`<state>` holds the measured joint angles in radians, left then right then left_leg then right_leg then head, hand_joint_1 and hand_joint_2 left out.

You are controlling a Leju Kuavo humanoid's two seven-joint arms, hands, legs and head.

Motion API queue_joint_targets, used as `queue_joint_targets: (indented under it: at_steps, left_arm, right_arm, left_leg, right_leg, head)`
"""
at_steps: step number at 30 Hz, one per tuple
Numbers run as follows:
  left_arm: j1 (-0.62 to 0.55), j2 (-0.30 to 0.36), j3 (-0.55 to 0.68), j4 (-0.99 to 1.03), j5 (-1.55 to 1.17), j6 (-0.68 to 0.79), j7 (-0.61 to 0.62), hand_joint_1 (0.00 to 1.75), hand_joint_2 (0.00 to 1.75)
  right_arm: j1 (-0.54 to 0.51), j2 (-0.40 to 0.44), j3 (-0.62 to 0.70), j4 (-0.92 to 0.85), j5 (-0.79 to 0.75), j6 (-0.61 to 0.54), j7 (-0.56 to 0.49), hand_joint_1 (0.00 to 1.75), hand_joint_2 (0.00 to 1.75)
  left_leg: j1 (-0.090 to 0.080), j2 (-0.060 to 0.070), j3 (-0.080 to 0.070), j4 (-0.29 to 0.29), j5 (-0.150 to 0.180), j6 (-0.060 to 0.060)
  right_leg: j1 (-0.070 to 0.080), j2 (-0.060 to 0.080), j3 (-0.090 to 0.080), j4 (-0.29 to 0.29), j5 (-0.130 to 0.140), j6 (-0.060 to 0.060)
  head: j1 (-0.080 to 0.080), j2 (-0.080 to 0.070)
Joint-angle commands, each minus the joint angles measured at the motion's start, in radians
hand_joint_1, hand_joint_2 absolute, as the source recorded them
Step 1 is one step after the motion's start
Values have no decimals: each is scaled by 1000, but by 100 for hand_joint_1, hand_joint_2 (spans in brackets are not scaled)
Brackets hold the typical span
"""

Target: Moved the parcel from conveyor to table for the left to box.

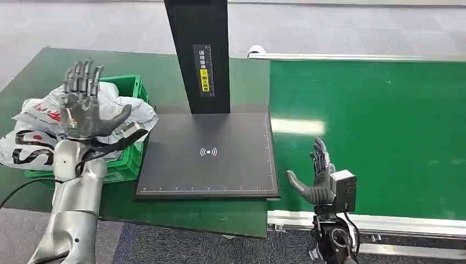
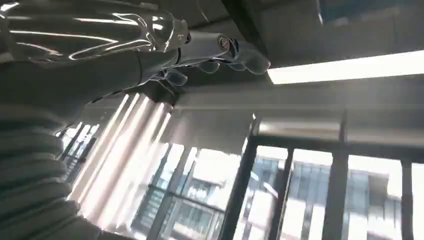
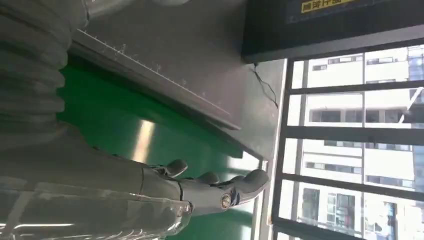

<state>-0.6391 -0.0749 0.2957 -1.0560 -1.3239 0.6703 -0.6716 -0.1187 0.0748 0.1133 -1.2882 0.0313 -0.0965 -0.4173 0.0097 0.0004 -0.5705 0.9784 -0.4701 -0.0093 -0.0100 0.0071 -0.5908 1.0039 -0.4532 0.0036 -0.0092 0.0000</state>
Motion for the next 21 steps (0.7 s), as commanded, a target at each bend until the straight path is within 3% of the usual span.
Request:
queue_joint_targets:
  at_steps: [1,6,9,11,16,17,19,20,21]
  left_arm:
    - [23,-142,303,-226,28,28,-27,0,0]
    - [41,-143,262,-275,98,28,-27,0,0]
    - [95,-170,110,-462,348,28,-27,0,0]
    - [117,-204,77,-573,341,28,-27,0,0]
    - [174,-238,-66,-568,506,28,-27,0,0]
    - [194,-211,-167,-462,616,28,-27,0,175]
    - [203,-164,-353,-253,828,28,-27,0,175]
    - [208,-197,-383,-216,820,26,-27,0,175]
    - [190,-130,-517,-85,1043,-120,2,0,175]
  right_arm:
    - [-48,-20,37,95,-6,-6,-7,0,175]
    - [-52,-21,40,102,-10,-9,-12,0,175]
    - [-53,-17,46,122,-18,-21,-31,0,175]
    - [-60,-14,51,137,-18,-19,-34,0,175]
    - [-45,-23,44,111,-20,-23,-44,0,175]
    - [-37,-26,38,98,-23,-29,-45,0,175]
    - [-6,-37,16,54,-30,-28,-40,0,175]
    - [-2,-49,19,55,-34,-24,-43,0,175]
    - [14,-44,-4,28,-16,-1,-41,0,175]
  left_leg:
    - [1,1,1,0,0,0]
    - [1,0,2,-1,0,0]
    - [2,0,1,0,-1,0]
    - [2,-2,0,1,-1,1]
    - [1,-5,1,0,0,1]
    - [1,-5,1,0,0,1]
    - [0,-13,3,-3,2,1]
    - [-1,-15,3,-3,2,1]
    - [0,-16,3,-3,2,1]
  right_leg:
    - [1,1,1,-1,0,0]
    - [1,0,2,-1,0,0]
    - [2,0,1,-1,0,0]
    - [2,-2,1,-1,-1,0]
    - [2,-5,3,-2,-1,0]
    - [1,-4,3,-2,0,0]
    - [0,-11,7,-4,-1,0]
    - [-1,-13,6,-3,-2,0]
    - [0,-15,7,-4,-1,0]
  head:
    - [0,0]
    - [0,0]
    - [0,0]
    - [0,0]
    - [0,0]
    - [0,0]
    - [0,0]
    - [0,0]
    - [0,0]
